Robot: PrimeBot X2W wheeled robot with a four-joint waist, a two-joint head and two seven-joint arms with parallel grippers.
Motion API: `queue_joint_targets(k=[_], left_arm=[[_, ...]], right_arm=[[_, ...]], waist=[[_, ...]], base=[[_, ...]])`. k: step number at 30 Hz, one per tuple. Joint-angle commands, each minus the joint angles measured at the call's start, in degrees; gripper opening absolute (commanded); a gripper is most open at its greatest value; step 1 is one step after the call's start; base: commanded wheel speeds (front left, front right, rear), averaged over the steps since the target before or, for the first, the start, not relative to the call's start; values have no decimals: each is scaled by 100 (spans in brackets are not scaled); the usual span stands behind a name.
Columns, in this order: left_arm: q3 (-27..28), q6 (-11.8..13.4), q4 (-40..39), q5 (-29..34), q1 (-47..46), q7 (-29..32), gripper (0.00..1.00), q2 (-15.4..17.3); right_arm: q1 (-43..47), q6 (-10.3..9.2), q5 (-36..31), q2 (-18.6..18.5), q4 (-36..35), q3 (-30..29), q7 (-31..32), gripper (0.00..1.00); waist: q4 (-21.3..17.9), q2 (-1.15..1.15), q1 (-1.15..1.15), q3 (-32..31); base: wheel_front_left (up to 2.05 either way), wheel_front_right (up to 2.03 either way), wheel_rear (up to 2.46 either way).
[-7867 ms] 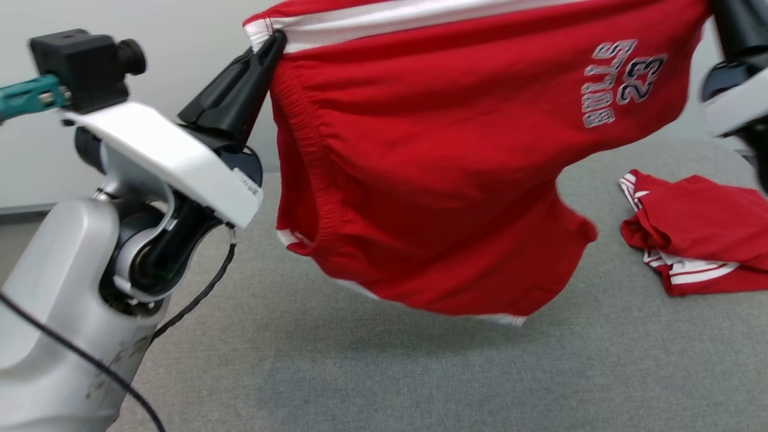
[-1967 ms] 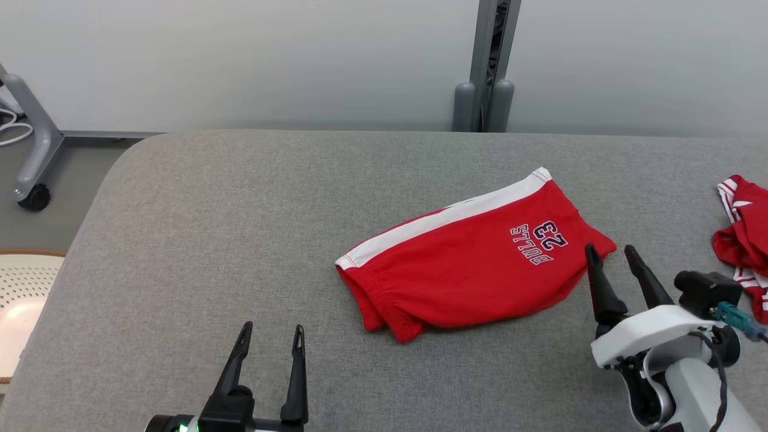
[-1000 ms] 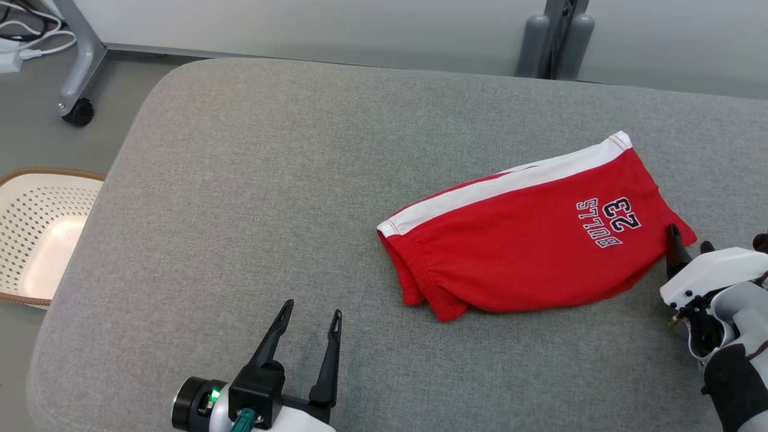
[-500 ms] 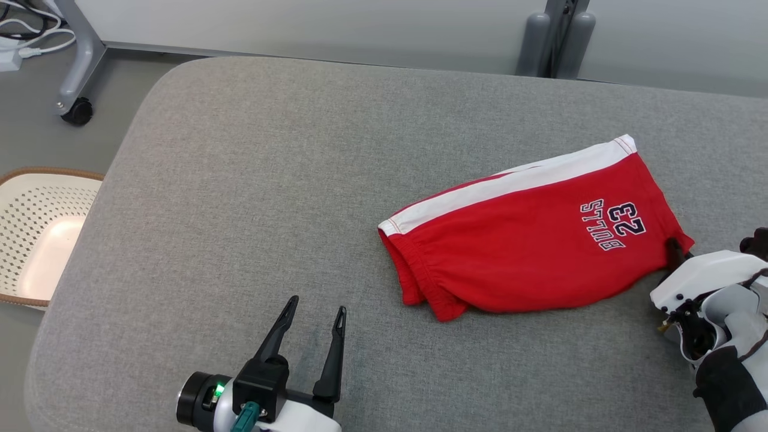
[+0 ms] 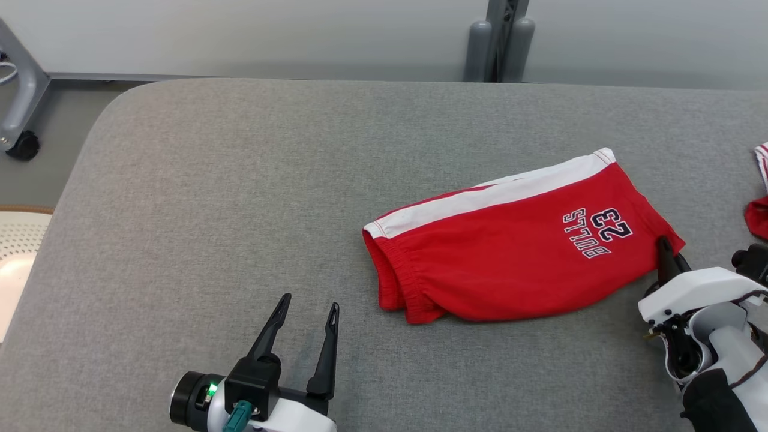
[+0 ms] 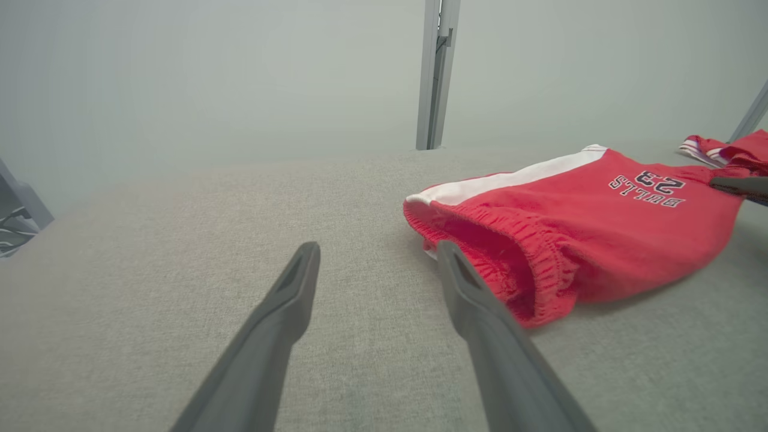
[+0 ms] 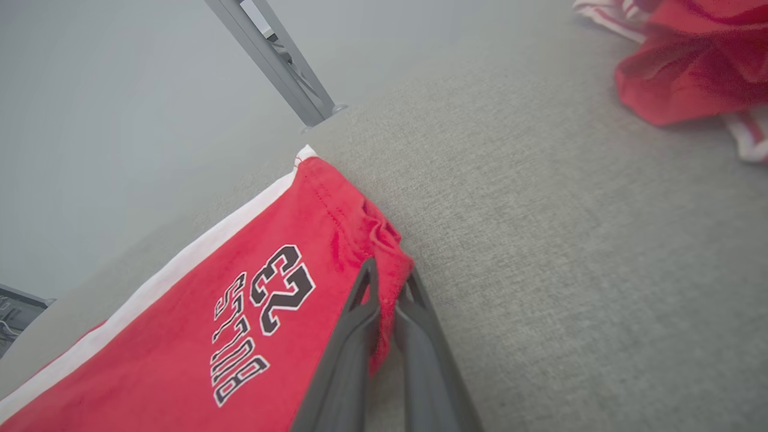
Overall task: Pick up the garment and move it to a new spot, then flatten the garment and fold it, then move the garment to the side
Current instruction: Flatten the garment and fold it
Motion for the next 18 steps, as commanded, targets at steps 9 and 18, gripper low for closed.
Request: queue_joint_targets(k=[9,18], left_arm=[[84,-49,-28,50,67,-24,100,-4],[72,-57,43,28,112,-24,100,-35]], right_arm=[[748,-2,377,-271,-626,118,-188,0],[1204,-2,287,-277,-671,102,-199,0]], waist=[[-432,0,0,-120],[-597,0,0,-313]], base=[[0,0,0],[0,0,0]])
